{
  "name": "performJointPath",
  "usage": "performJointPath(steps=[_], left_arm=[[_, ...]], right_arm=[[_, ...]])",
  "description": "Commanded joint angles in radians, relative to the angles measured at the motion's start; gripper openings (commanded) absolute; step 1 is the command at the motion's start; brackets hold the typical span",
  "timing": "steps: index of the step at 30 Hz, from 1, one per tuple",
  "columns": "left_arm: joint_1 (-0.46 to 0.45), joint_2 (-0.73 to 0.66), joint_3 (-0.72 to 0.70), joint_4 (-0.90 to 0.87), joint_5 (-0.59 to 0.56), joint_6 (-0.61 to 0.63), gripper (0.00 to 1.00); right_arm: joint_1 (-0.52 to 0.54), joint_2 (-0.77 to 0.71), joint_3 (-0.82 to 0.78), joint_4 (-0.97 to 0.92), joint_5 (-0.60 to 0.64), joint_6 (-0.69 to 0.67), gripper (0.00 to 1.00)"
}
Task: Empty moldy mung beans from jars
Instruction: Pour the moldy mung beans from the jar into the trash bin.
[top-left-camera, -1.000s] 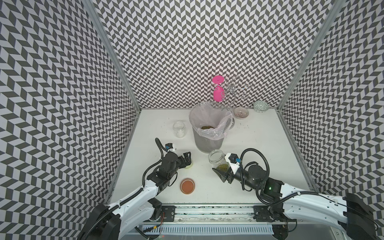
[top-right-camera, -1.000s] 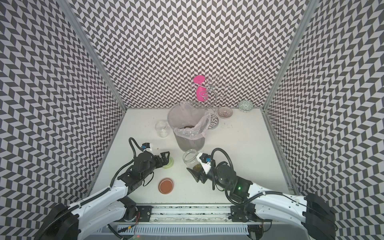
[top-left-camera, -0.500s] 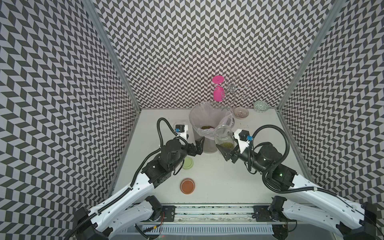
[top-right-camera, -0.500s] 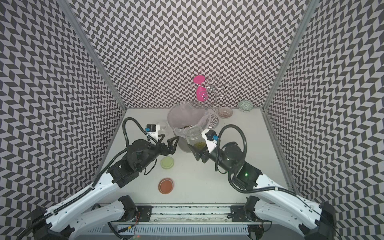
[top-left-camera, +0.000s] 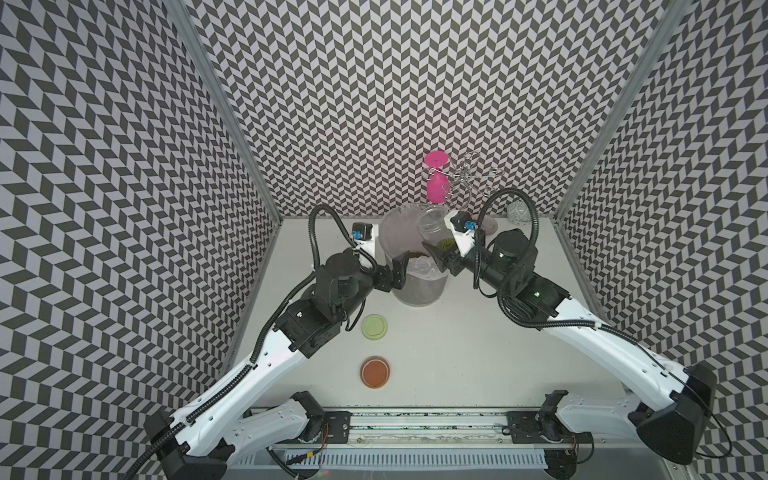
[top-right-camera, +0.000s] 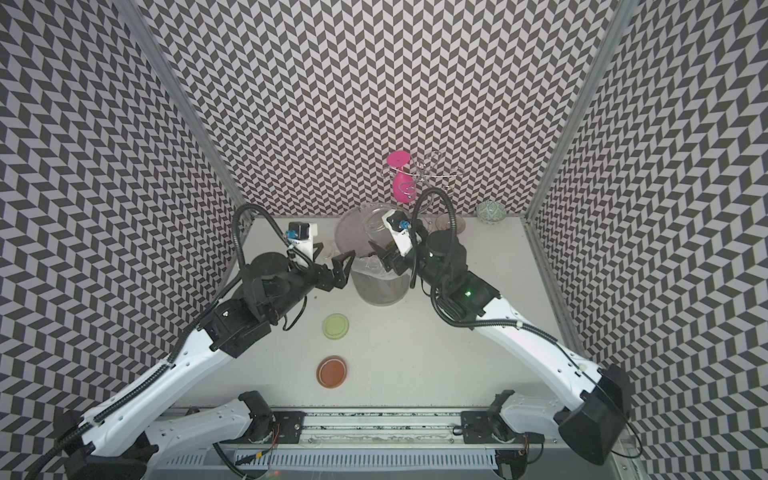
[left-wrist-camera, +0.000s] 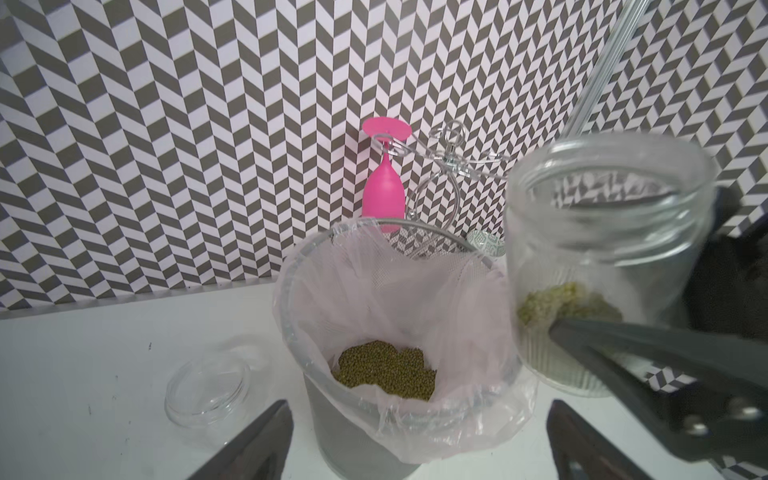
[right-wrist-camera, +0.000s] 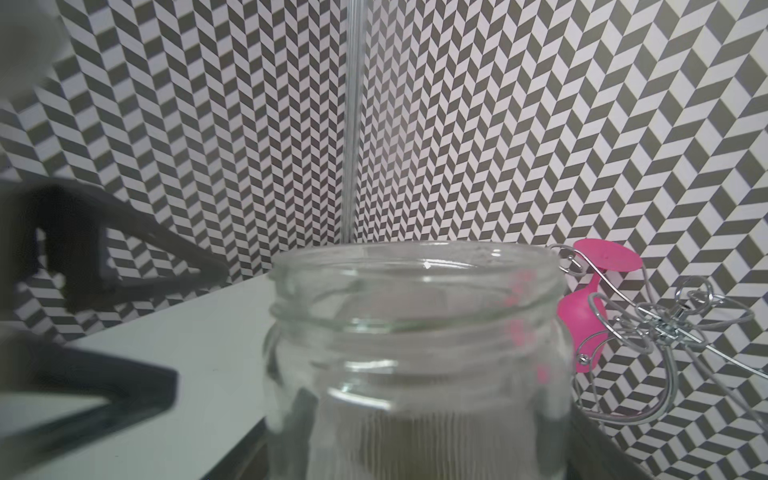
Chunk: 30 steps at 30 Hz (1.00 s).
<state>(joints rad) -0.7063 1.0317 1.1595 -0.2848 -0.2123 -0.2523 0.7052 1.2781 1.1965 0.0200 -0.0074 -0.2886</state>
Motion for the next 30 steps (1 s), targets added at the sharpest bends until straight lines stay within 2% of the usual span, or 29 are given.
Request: performJointPath(steps=[1,4,9,15,21,30], left_arm=[[0.075,0.051,0.15,-0.08,0.134,0.063,0.9],[0.119,0.12,0.264,-0.122,0.257,0.128,0.88],[0.147,0.272,0.445,-0.243,0.471,0.258,0.87],[0.152,0.311,0.443,-0.242,0.624,0.354,0.87],[0.154,0.353,0.464,-0.282,0.685,0.432,0.88],[0.151,0.394,0.486,-0.291,0.75,0.467,0.89]], right_arm=[[-0.02,0.025,0.065,0.086,-0.022,-0.138,0.52],[-0.045,0.068,0.094,0.072,-0.038,-0.211,0.53],[-0.091,0.103,0.117,0.068,-0.133,-0.257,0.52],[-0.136,0.102,0.105,0.075,-0.246,-0.303,0.53],[-0.163,0.079,0.077,0.078,-0.376,-0.349,0.52],[-0.164,0.069,0.066,0.077,-0.416,-0.373,0.53]])
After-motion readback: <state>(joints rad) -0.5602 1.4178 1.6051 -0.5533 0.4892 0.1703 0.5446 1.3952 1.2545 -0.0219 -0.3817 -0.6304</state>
